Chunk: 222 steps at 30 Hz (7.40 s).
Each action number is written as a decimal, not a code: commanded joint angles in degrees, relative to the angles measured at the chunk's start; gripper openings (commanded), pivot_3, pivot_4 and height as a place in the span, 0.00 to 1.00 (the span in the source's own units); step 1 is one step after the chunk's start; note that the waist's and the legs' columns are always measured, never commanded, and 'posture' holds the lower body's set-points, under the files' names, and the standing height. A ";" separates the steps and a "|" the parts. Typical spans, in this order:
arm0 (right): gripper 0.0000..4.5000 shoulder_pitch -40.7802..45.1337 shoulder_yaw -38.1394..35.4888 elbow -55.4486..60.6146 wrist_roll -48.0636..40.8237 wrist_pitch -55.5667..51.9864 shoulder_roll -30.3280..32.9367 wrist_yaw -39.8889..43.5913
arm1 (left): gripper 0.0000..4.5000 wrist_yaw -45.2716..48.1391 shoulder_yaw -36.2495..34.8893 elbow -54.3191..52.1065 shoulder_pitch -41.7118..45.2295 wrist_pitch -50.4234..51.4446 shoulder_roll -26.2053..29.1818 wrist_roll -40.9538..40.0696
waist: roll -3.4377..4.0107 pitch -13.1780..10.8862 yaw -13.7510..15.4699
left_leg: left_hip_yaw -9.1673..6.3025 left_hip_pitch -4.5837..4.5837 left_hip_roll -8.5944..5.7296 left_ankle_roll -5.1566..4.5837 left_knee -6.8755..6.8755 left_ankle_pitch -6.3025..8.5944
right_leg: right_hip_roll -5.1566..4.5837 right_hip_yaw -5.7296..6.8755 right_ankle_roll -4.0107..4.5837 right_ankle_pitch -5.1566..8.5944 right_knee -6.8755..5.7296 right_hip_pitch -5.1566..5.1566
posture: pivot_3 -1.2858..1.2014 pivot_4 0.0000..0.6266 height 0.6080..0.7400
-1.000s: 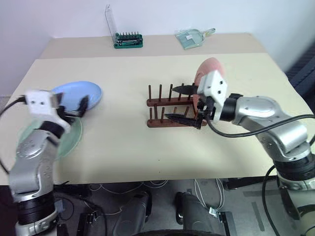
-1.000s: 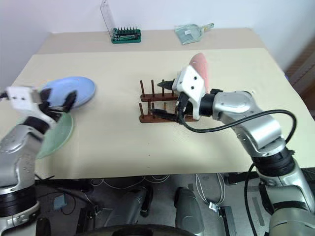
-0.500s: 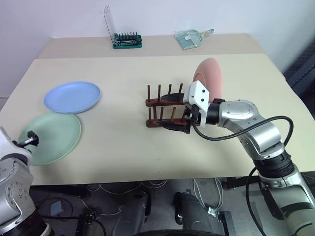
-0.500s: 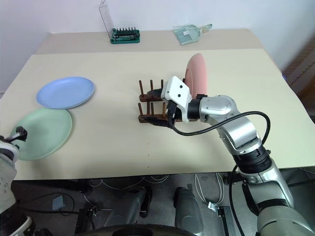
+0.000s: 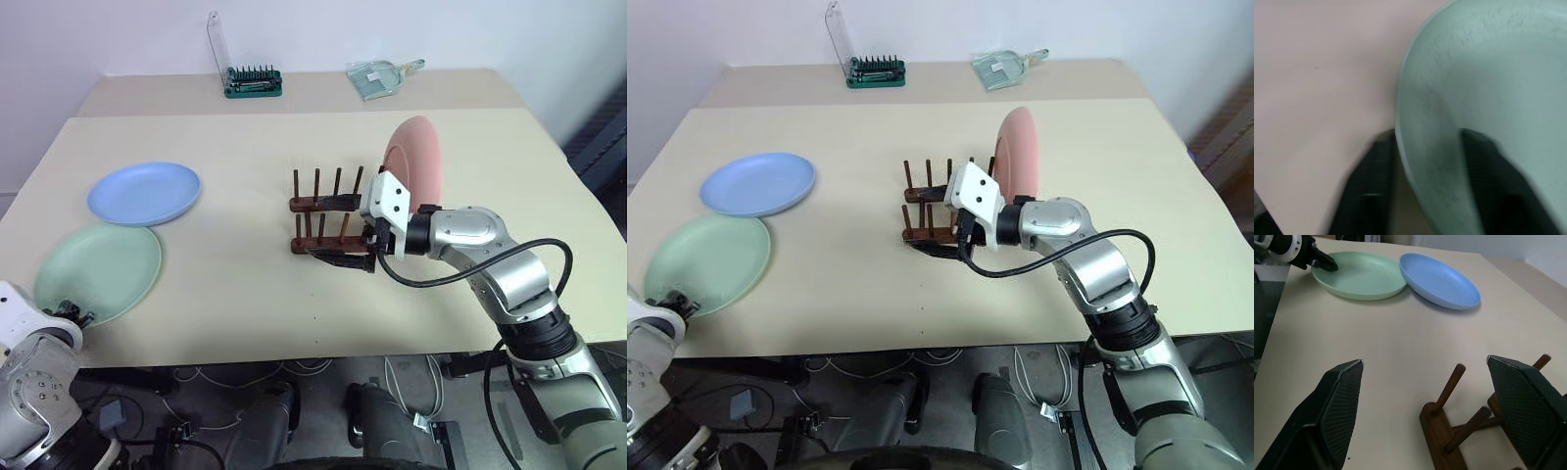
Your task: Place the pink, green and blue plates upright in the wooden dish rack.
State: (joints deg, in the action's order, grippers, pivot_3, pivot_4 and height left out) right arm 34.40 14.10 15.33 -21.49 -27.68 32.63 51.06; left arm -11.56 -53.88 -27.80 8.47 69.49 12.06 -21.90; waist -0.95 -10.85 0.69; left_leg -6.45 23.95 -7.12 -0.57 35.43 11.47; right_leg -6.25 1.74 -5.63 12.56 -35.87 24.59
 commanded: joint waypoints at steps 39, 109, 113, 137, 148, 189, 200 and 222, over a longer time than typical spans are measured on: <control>0.96 9.33 3.25 -5.85 20.51 19.82 -3.70 -6.62 | 0.00 1.72 32.98 -8.64 17.18 -36.25 6.24 8.59 | -0.29 0.01 -0.17 | 0.08 -0.16 0.05 0.15 0.00 0.04 | 0.12 -0.02 0.01 -0.02 -0.01 -0.09 | 0.52 0.24 1.00; 0.00 0.28 -25.92 16.76 -42.94 -18.83 -19.94 -42.31 | 0.99 44.78 40.02 -10.86 -7.67 -34.64 19.97 -18.62 | 0.08 -0.17 -0.45 | 0.11 -0.31 0.62 0.43 -0.34 0.00 | 0.54 -0.40 0.84 0.10 -0.03 0.07 | 0.52 0.24 1.00; 0.00 0.05 -26.24 15.38 -46.67 -19.70 -18.97 -45.49 | 0.99 45.82 41.05 -11.12 -8.06 -34.82 20.61 -18.71 | 0.08 -0.17 -0.47 | 0.12 -0.30 0.68 0.43 -0.35 0.00 | 0.60 -0.40 0.87 0.08 0.09 0.04 | 0.52 0.24 1.00; 0.00 -0.24 -26.16 3.52 -55.94 -21.35 -18.49 -59.22 | 0.99 43.15 42.24 -12.34 -8.31 -34.81 19.74 -20.09 | 0.12 -0.19 -0.40 | 0.14 -0.24 0.79 0.33 -0.44 -0.05 | 0.68 -0.35 0.95 0.00 0.50 -0.04 | 0.52 0.24 1.00; 0.90 -0.32 -25.78 3.48 -56.84 -22.07 -17.89 -60.91 | 1.00 42.83 42.40 -12.35 -8.40 -35.10 19.57 -20.16 | 0.13 -0.19 -0.40 | 0.14 -0.19 0.79 0.31 -0.45 -0.05 | 0.68 -0.33 0.92 0.02 0.55 -0.02 | 0.52 0.24 1.00; 0.99 17.94 4.59 -2.64 8.40 14.78 -4.97 -11.18 | 1.00 -4.31 15.42 20.15 14.06 -21.15 14.23 -7.92 | 0.08 -0.23 0.15 | 0.12 0.22 0.81 0.34 -0.24 -0.06 | 0.85 -0.04 0.46 -0.40 0.63 0.24 | 0.52 0.24 1.00; 1.00 14.49 4.26 -0.61 10.87 12.71 -8.67 -10.09 | 0.94 -2.31 15.39 44.24 26.53 -20.73 15.22 -6.97 | 0.01 -0.19 -0.22 | 0.09 0.20 0.82 0.51 -0.19 -0.11 | 0.91 -0.06 0.49 -0.55 0.54 0.27 | 0.52 0.24 1.00; 1.00 12.53 5.90 -3.64 20.54 18.80 -9.72 -10.47 | 0.01 4.13 23.84 9.91 26.25 -33.27 8.05 -10.94 | -0.06 -0.18 -0.20 | 0.14 0.17 0.83 0.87 -0.18 -0.26 | 0.81 -0.11 0.55 -0.61 0.45 0.27 | 0.52 0.24 1.00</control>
State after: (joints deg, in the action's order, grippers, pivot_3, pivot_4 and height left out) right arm 45.76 20.04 11.46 -2.49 -11.59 23.36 40.92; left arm -8.76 -32.97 -11.49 34.10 37.62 19.70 -32.53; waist -1.00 -11.03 0.49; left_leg -6.30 24.11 -6.29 0.31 35.25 11.21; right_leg -5.40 1.63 -5.08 11.95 -35.42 24.85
